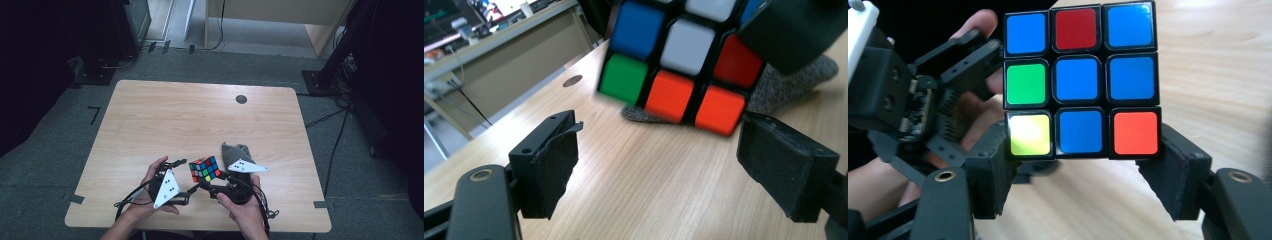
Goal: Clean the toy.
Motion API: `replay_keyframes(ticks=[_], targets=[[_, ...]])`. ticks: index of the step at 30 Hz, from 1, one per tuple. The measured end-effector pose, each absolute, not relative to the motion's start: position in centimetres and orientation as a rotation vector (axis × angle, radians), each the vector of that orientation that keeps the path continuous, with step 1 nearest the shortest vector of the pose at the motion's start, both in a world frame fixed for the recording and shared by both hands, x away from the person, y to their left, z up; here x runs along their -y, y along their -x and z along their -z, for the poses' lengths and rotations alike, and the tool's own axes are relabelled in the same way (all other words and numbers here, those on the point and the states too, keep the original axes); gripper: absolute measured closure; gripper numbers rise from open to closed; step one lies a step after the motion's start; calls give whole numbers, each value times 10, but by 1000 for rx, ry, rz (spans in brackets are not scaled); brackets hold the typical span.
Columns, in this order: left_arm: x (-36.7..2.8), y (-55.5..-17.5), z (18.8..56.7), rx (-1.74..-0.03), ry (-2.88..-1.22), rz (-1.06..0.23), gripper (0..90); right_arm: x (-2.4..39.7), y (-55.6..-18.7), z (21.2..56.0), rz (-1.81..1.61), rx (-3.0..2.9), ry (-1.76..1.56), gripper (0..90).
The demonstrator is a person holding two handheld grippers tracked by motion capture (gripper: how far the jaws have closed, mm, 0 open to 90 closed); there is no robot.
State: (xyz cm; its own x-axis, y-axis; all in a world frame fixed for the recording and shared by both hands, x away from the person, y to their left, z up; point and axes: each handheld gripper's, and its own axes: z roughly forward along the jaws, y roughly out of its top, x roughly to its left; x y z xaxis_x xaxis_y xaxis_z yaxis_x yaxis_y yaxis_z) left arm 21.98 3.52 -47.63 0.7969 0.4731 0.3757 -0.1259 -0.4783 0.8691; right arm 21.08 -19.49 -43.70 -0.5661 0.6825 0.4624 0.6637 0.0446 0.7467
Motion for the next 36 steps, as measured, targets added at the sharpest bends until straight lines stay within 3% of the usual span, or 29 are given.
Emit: replay_keyframes(ticks=[3, 7, 10, 14, 17, 24, 29, 32, 34, 36], targets=[[-32, -216, 477, -226, -1955, -743, 191, 190, -210, 438, -1608, -2309, -1466, 342], [-31, -212, 479, -192, -1938, -774, 306, 190, -213, 442, -1621, -2356, -1494, 340], [-31, -212, 480, -179, -1940, -782, 318, 195, -218, 446, -1679, -2367, -1545, 326], [-36, -218, 482, -245, -1927, -747, 335, 208, -225, 446, -1768, -2362, -1575, 212], [-45, -227, 482, -322, -1916, -708, 336, 225, -227, 439, -1803, -2281, -1530, 210], [-52, -239, 484, -442, -1926, -621, 336, 244, -237, 463, -1289, -2007, -1411, 222], [-52, -241, 484, -465, -1930, -579, 337, 243, -246, 494, -1070, -2017, -1406, 281], [-51, -240, 484, -452, -1941, -550, 337, 240, -250, 508, -985, -2003, -1406, 360], [-50, -240, 483, -450, -1948, -541, 337, 239, -252, 518, -950, -2000, -1414, 443], [-50, -239, 483, -447, -1952, -529, 337, 242, -252, 520, -971, -1984, -1445, 605]])
